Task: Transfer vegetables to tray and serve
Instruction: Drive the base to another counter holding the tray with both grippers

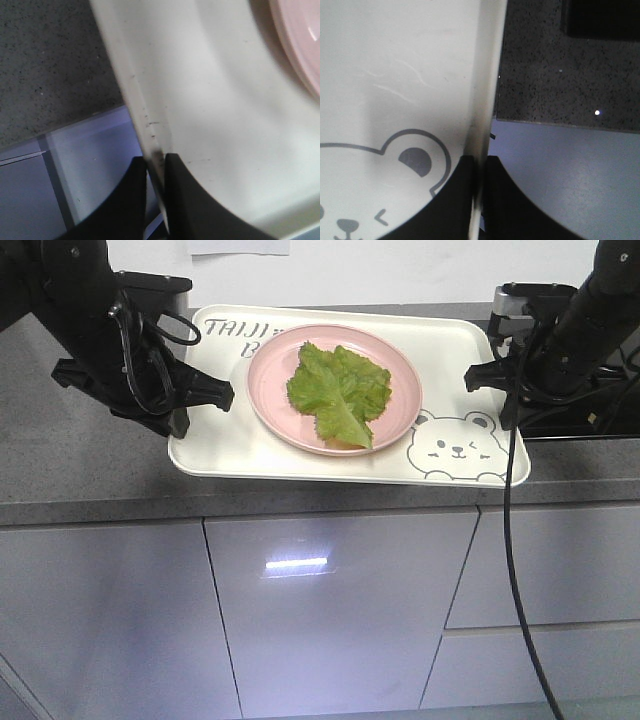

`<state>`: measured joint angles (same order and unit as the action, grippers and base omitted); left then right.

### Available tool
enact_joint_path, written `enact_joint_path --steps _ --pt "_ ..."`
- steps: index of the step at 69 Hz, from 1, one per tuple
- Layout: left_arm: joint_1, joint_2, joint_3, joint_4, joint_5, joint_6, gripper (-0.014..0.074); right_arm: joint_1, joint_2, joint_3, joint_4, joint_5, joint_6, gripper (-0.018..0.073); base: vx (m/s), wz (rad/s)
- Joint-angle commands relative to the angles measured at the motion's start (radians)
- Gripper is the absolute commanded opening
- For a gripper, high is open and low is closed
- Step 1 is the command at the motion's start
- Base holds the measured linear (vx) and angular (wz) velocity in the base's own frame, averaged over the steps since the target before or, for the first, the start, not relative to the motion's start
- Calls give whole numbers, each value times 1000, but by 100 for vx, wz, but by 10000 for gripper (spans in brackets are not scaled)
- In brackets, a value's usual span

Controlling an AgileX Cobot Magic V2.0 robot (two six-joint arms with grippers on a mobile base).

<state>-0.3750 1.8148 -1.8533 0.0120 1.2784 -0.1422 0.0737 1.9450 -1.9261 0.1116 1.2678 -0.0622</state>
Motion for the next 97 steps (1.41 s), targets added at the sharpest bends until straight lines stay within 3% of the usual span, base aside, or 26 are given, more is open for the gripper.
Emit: enact_joint_path --steps 1,97 --pt "-11 -58 -35 -30 -37 24 -6 5 -63 -29 17 15 -29 -6 12 7" --pt "-11 -58 -35 -30 -37 24 -6 5 -63 -29 17 15 -29 -6 12 3"
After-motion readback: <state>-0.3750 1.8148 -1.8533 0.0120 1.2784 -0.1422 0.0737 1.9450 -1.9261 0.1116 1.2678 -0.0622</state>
